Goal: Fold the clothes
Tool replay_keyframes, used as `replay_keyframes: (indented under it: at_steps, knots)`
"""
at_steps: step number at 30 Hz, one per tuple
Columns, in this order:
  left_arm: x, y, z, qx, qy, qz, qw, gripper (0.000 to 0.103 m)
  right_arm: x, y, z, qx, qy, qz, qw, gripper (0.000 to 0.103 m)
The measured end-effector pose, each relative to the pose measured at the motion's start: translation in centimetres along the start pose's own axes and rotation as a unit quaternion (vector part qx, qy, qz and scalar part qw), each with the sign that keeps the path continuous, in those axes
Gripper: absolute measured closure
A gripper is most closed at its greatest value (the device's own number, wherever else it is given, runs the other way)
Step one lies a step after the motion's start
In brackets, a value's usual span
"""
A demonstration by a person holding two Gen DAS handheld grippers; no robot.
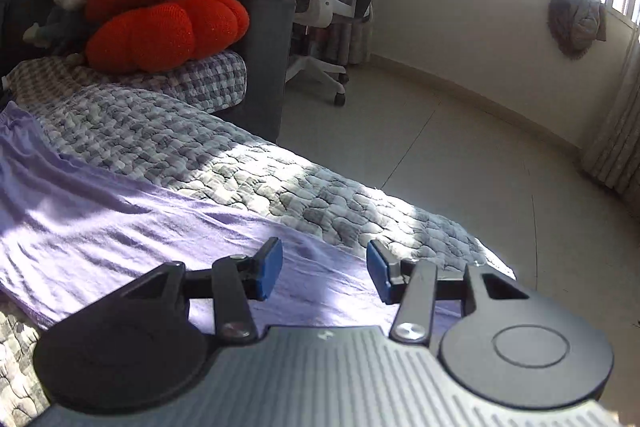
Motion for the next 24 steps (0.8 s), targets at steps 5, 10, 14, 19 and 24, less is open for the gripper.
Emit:
replay_keyframes:
  at_steps: [5,10,14,19,24]
  knots:
    - [-2.5,-1.8,-2.8,0.012,0.058,-0.049,0.9971,0.040,-1.0,-0.5,-0.5,-0.004,-0.022,-0.040,0.999,0.052]
    - [-5.8,-3.2,-6.4,0.011,0.093,-0.093,0.9912,0.053,-2.0,0.7,-1.3,0.012,-0.019,-0.060,0.998,0.052]
    - [-8.1,-3.0,-8.8,0.013,0.116,-0.139,0.9834,0.056,-1.4,1.9,-1.8,0.021,-0.043,-0.046,0.998,0.054]
    - [-9.1,-1.9,-10.3,0.018,0.125,-0.171,0.9772,0.072,-0.3,2.3,-2.2,0.030,-0.048,0.004,0.998,0.056]
    - [-9.4,-1.9,-9.5,-0.001,0.121,-0.188,0.9748,0.101,0.2,2.2,-2.6,0.031,-0.038,0.007,0.999,0.102]
Point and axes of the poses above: each gripper's, at about its wrist camera, not at the fingertips, and z roughly against the way its jaws point, x to its left, y to its underside, the point moved 5 cm from there along -z, roughly the way its jaws point, and after that the axes turned 4 degrees about -x, right-handed, at the moved point
